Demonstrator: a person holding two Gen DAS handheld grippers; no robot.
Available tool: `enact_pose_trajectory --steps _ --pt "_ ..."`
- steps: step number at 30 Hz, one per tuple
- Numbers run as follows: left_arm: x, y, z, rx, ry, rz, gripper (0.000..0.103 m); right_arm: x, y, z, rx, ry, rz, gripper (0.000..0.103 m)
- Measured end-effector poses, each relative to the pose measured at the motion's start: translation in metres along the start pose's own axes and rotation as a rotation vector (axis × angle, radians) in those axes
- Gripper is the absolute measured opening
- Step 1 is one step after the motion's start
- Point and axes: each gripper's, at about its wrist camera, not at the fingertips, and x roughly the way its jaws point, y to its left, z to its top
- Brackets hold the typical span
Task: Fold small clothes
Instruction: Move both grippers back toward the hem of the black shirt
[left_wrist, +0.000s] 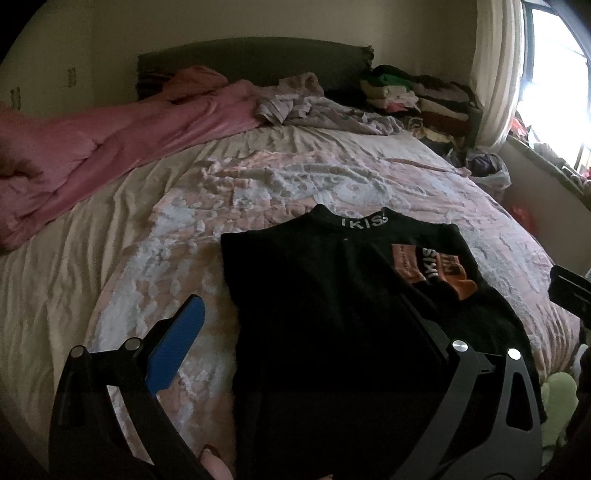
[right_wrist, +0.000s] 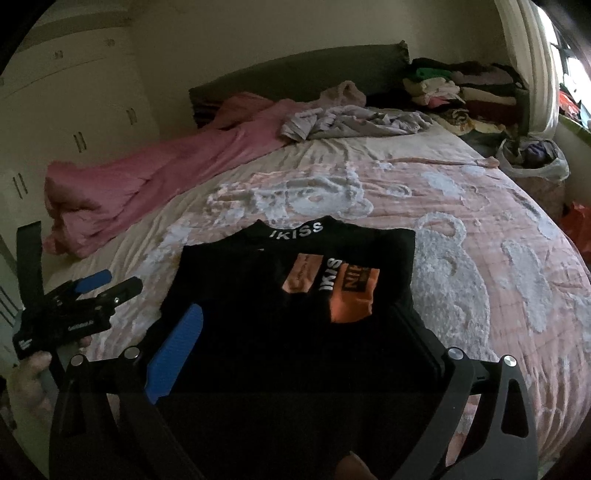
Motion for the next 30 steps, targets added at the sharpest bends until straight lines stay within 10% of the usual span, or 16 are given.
enact_pose_trajectory --steps 30 --pt "-0.045 -0.001 -0.041 0.023 0.037 0.041 0.093 -0.052 -0.017 -0.044 -0.001 0.03 -0.059 0.098"
